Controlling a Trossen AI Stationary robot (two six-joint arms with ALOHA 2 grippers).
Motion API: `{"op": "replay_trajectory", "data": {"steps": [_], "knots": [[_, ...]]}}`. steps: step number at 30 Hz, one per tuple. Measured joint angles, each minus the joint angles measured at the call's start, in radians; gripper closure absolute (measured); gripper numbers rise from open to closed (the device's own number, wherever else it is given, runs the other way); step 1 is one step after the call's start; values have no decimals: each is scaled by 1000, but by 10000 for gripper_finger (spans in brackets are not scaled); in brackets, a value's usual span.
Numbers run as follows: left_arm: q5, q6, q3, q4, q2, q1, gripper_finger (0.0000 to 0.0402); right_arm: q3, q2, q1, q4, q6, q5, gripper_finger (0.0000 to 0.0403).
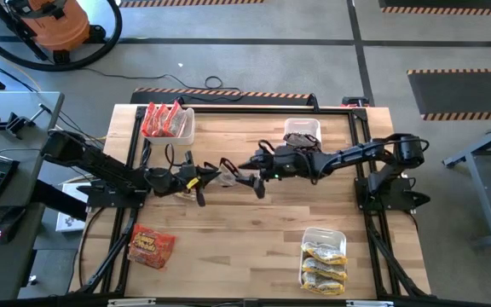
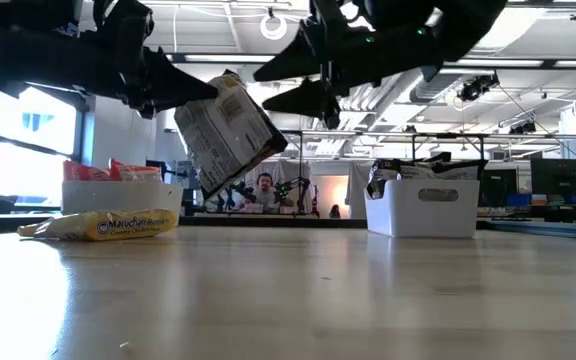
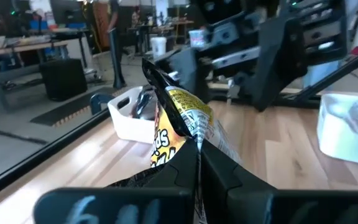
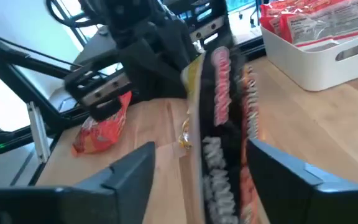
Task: Sort Maruchan noodles
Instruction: Put the black noodle pack into the top right white bin
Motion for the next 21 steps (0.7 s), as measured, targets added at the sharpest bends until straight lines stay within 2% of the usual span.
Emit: {"op": "replay_trajectory", "data": {"steps": [4,12,17,21], "knots": [[25,19,0,12,0,11,401,45,21,-30,-49,1,-24,138],[29,31,1,33,0,30,401,141,140,-54,-43,45,-159,135],[28,25,1,42,0,35,401,202,210,-54,-40,58,-159,140],[34,25,1,65,0,35,401,213,225,-63,-36,58,-143,163]]}}
